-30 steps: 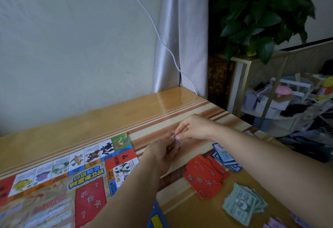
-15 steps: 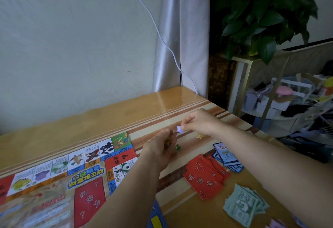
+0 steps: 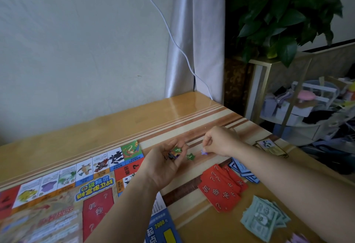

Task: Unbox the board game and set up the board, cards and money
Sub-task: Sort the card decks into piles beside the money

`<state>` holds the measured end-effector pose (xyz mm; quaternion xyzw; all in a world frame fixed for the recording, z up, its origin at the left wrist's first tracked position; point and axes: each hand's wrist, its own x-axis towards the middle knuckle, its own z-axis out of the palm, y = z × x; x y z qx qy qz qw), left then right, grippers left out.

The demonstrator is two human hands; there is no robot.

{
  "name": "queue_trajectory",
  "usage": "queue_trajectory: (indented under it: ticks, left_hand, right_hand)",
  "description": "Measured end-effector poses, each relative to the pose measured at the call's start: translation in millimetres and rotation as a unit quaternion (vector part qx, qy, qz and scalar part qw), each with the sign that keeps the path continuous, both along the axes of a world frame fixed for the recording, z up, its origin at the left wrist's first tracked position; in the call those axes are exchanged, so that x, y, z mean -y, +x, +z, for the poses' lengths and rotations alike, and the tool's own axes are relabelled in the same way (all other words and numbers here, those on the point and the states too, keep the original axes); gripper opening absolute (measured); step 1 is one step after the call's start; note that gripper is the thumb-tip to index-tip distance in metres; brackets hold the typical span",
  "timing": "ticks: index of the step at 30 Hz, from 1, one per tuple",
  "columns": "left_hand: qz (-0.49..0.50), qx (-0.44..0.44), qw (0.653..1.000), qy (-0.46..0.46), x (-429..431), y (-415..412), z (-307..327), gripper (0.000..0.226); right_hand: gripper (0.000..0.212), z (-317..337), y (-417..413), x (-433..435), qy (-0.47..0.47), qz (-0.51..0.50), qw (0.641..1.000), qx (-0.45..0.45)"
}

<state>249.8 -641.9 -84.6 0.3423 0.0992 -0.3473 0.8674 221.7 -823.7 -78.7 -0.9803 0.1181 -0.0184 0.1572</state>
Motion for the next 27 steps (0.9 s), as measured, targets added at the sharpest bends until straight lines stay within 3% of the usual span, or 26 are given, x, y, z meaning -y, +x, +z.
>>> queue_trajectory:
  ticks: [2, 4, 6, 11, 20, 24, 27]
  left_hand:
    - [-0.008, 0.000, 1.000, 0.002, 1, -2, -3, 0.030]
    - [-0.023, 0.003, 1.000, -0.002, 2, -4, -4, 0.029]
    - [-0.041, 0.013, 0.999, 0.004, 3, -6, -4, 0.026]
    - [-0.061, 0.058, 0.995, 0.049, 5, -7, -6, 0.023]
    - [-0.041, 0.018, 0.997, 0.068, -5, -5, -7, 0.018]
    - [-0.028, 0.000, 0.998, 0.060, -12, -2, -5, 0.017]
    - [-0.019, -0.006, 0.998, 0.057, -19, 0, -2, 0.016]
  right_hand:
    - [0.008, -1, -1, 1, 0.007, 0.009, 0.999, 0.035]
    - [0.014, 6, 0, -2, 0.117, 0.044, 0.989, 0.074]
    - [0.020, 18, -2, -9, 0.211, 0.099, 0.971, 0.050]
    - [0.022, 25, -3, -23, 0.209, 0.157, 0.965, -0.029]
    - [0.005, 15, 4, -35, 0.296, 0.065, 0.953, -0.019]
    - [0.015, 13, 9, -27, 0.362, -0.006, 0.932, -0.004]
    - [0.010, 8, 9, -23, 0.288, 0.011, 0.957, -0.020]
